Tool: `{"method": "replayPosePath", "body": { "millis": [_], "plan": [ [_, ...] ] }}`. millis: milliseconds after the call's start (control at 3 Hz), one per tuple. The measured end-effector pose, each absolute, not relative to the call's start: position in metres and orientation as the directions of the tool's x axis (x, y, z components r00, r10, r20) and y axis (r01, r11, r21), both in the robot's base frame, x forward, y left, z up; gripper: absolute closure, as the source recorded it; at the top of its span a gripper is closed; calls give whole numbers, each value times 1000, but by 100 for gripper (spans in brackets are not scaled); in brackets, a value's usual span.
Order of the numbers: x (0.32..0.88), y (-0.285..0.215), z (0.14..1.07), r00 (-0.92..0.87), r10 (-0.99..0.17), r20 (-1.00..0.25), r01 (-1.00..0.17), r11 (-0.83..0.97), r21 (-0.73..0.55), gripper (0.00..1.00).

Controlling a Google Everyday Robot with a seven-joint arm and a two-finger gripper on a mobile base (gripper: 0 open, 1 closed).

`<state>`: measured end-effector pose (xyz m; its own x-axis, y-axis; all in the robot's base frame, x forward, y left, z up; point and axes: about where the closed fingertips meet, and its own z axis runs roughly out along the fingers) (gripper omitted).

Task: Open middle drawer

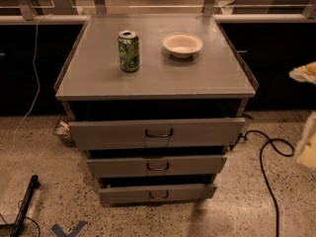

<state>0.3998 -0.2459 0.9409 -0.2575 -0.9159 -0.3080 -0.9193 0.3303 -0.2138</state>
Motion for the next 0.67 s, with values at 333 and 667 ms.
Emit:
{"method": "replayPosePath", "body": {
  "millis": [333,667],
  "plan": [
    [369,-256,902,-287,-853,-436,-913,381,-145,0],
    [347,-260,869,-291,-768,-570,-908,410,-89,0]
  ]
}}
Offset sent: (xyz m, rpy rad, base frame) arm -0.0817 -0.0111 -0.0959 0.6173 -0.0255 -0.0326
